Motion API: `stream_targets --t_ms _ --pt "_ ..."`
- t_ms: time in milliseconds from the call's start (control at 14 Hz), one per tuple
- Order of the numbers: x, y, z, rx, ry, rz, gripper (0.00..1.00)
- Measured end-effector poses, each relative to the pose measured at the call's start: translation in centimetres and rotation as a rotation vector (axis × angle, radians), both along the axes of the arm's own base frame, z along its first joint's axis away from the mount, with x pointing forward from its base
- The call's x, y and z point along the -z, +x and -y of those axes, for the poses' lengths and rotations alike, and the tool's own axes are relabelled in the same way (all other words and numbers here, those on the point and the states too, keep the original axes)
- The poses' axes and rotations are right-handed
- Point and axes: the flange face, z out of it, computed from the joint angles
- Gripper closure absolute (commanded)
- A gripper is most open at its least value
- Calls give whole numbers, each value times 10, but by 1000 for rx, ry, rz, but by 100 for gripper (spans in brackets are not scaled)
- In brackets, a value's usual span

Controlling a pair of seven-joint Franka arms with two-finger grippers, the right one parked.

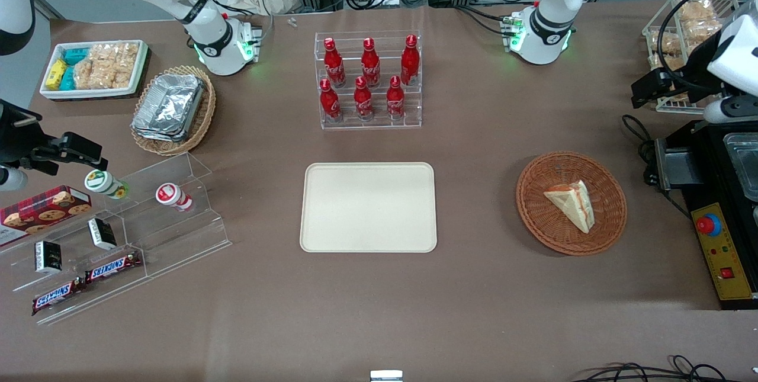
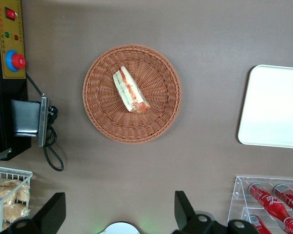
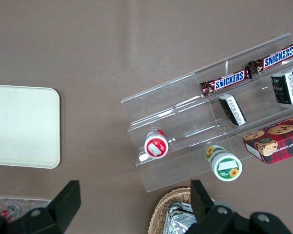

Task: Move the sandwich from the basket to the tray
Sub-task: 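Move the left gripper over the wrapped sandwich in the wicker basket, then lower the left gripper and close it on the sandwich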

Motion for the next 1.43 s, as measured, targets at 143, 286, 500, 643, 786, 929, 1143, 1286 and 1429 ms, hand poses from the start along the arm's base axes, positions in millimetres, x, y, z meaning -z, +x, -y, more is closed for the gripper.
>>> stream_targets --t_ms 143,286,500,643,786,929,1143,1286,1429 --pt "5 1 1 2 2 -12 0" --pt "15 5 0 -2 5 -31 0" --pt "53 20 -14 -51 -5 -102 0" --pt "94 33 -32 -101 -8 -124 0" --pt "141 41 -42 -195 -3 -105 0" --pt "191 43 -44 -312 2 -70 0" --pt "255 33 -44 -445 -1 -11 0" --pt "295 25 -44 -534 -5 17 0" --pt "327 23 -43 -586 -8 22 0"
